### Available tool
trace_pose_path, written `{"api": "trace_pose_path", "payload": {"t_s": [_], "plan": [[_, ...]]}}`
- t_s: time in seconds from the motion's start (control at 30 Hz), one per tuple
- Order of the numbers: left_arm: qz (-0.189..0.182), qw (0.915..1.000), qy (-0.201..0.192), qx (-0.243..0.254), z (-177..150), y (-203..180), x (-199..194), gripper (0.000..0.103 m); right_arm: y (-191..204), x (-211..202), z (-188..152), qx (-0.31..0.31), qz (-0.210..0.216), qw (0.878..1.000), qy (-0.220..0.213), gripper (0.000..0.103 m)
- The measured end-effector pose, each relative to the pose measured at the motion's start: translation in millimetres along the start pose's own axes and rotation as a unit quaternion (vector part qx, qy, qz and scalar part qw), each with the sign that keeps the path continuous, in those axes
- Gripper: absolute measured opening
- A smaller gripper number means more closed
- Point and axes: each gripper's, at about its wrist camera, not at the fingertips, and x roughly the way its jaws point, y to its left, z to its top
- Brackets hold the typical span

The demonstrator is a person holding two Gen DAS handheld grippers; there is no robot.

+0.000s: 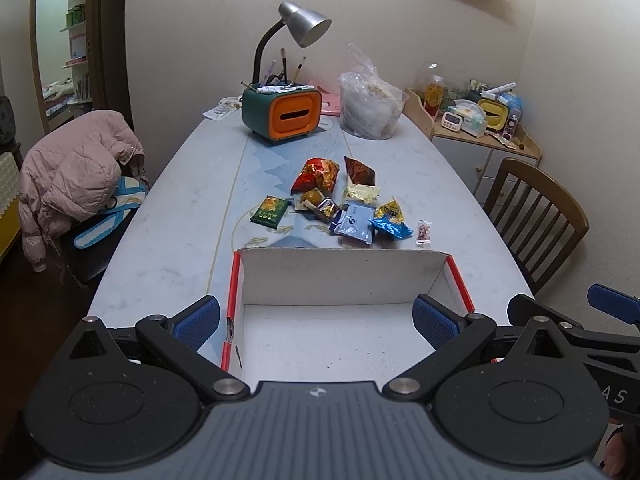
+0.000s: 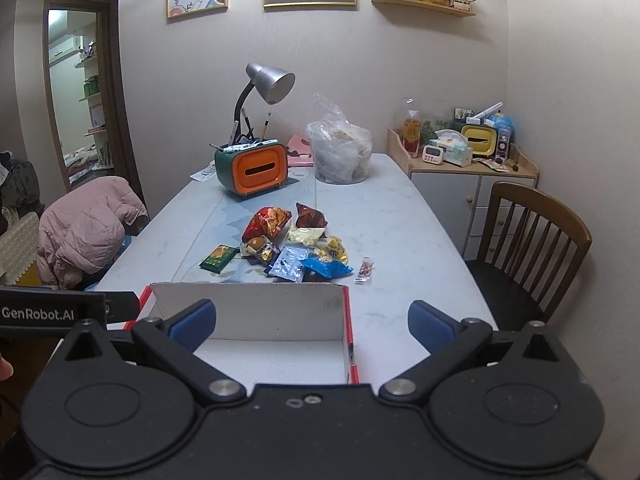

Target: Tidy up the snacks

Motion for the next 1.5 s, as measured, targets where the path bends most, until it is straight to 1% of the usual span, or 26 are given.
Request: {"api": "trace_pose_path", "payload": {"t_s": [0.27,0.57,0.83,0.97,1.13,1.3,1.43,1.5], "plan": [[0.012,0.9999,0.009,-0.008,1,4,8,0.103,-1,11,0,-0.004,0.018,1.000,0.008,0.102],[0.019,0.9998,0.009,-0.006,3,2,14,0.103,-2,18,4,-0.010,0.024,1.000,0.007,0.102],[0.042,0.9990,0.010,-0.002,18,0,26,0.103,-5,33,15,-0.022,0.033,0.999,0.009,0.102],[0.053,0.9985,0.012,0.006,27,-1,29,0.103,-9,42,24,-0.017,0.052,0.998,0.023,0.102],[0.059,0.9981,0.010,0.011,42,2,29,0.103,-15,50,40,-0.022,0.066,0.997,0.025,0.102],[0.053,0.9982,0.011,0.025,59,4,30,0.103,-27,63,58,-0.020,0.097,0.994,0.052,0.102],[0.035,0.9986,0.036,0.018,77,8,41,0.103,-36,72,70,-0.023,0.110,0.992,0.061,0.102],[0.028,0.9984,0.046,0.017,87,7,47,0.103,-43,79,78,-0.016,0.112,0.991,0.075,0.100]]}}
